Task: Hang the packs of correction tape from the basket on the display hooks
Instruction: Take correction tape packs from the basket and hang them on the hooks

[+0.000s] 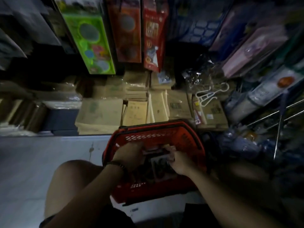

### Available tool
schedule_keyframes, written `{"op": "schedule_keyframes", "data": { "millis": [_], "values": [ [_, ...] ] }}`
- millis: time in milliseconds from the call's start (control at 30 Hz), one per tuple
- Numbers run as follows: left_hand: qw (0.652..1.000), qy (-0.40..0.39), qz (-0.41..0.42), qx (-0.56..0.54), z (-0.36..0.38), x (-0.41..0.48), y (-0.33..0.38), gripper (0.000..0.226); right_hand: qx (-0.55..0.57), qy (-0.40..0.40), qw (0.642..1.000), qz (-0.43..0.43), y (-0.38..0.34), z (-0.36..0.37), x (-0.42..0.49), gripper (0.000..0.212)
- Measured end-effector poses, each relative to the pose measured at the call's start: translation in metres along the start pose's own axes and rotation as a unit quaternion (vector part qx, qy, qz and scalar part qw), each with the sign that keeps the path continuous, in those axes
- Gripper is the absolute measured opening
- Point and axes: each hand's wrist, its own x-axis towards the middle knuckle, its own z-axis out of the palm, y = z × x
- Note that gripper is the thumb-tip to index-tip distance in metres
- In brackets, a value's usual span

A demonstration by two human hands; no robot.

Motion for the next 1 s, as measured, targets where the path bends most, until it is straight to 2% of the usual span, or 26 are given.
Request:
{"op": "schedule_keyframes", "data": {
  "millis": [67, 133, 200, 267, 300, 333, 367, 400, 467, 533, 600, 667, 733, 833, 900, 967, 1000],
  "values": [
    [0.999, -0.023, 0.003, -0.037, 0.004, -0.01, 0.004, 0.036, 0.025, -0.006, 1.0, 0.01, 0.014, 0.019, 0.011, 0.066],
    [0.996, -0.069, 0.024, -0.044, 0.012, -0.009, 0.003, 0.046, 0.059, -0.01, 0.997, 0.043, 0.03, 0.041, 0.029, 0.069],
    [0.992, -0.116, 0.024, -0.037, 0.019, -0.003, -0.001, 0.05, 0.069, -0.04, 0.995, 0.057, 0.074, 0.078, 0.077, 0.062],
    [0.988, -0.142, 0.001, -0.057, 0.025, 0.006, -0.007, 0.048, 0.182, 0.029, 0.981, 0.056, 0.122, 0.119, 0.138, 0.047],
    [0.986, -0.15, -0.003, -0.067, 0.026, 0.011, -0.009, 0.047, 0.216, 0.024, 0.975, 0.039, 0.124, 0.126, 0.157, 0.039],
    [0.985, -0.159, -0.001, -0.068, 0.026, 0.017, -0.009, 0.047, 0.193, 0.026, 0.98, 0.03, 0.113, 0.124, 0.16, 0.033],
    [0.984, -0.165, -0.004, -0.072, 0.025, 0.021, -0.009, 0.047, 0.126, 0.044, 0.991, 0.026, 0.098, 0.116, 0.156, 0.037],
    [0.984, -0.161, -0.01, -0.078, 0.025, 0.024, -0.01, 0.046, 0.002, 0.049, 0.999, 0.011, 0.074, 0.094, 0.141, 0.051],
    [0.986, -0.147, -0.018, -0.078, 0.026, 0.032, -0.014, 0.039, -0.141, -0.041, 0.989, -0.001, 0.057, 0.085, 0.146, 0.084],
    [0.985, -0.154, -0.023, -0.073, 0.03, 0.04, -0.021, 0.036, -0.164, -0.053, 0.985, -0.007, 0.067, 0.09, 0.158, 0.099],
    [0.983, -0.165, -0.015, -0.083, 0.035, 0.044, -0.027, 0.044, -0.177, -0.053, 0.983, -0.017, 0.068, 0.092, 0.161, 0.104],
    [0.981, -0.174, -0.012, -0.087, 0.036, 0.048, -0.03, 0.045, -0.174, -0.04, 0.983, -0.029, 0.069, 0.093, 0.152, 0.09],
    [0.979, -0.188, -0.018, -0.079, 0.035, 0.049, -0.03, 0.043, -0.232, -0.01, 0.971, -0.051, 0.069, 0.095, 0.132, 0.08],
    [0.977, -0.197, -0.03, -0.076, 0.029, 0.048, -0.023, 0.042, -0.317, 0.027, 0.948, -0.029, 0.065, 0.09, 0.113, 0.067],
    [0.976, -0.207, -0.024, -0.057, 0.027, 0.048, -0.018, 0.039, -0.296, -0.03, 0.954, -0.034, 0.068, 0.086, 0.111, 0.059],
    [0.974, -0.223, -0.028, -0.04, 0.029, 0.049, -0.019, 0.035, -0.226, -0.101, 0.969, -0.021, 0.076, 0.08, 0.109, 0.045],
    [0.973, -0.223, -0.034, -0.041, 0.028, 0.048, -0.019, 0.036, -0.194, -0.112, 0.974, -0.015, 0.079, 0.075, 0.106, 0.039]
  ]
}}
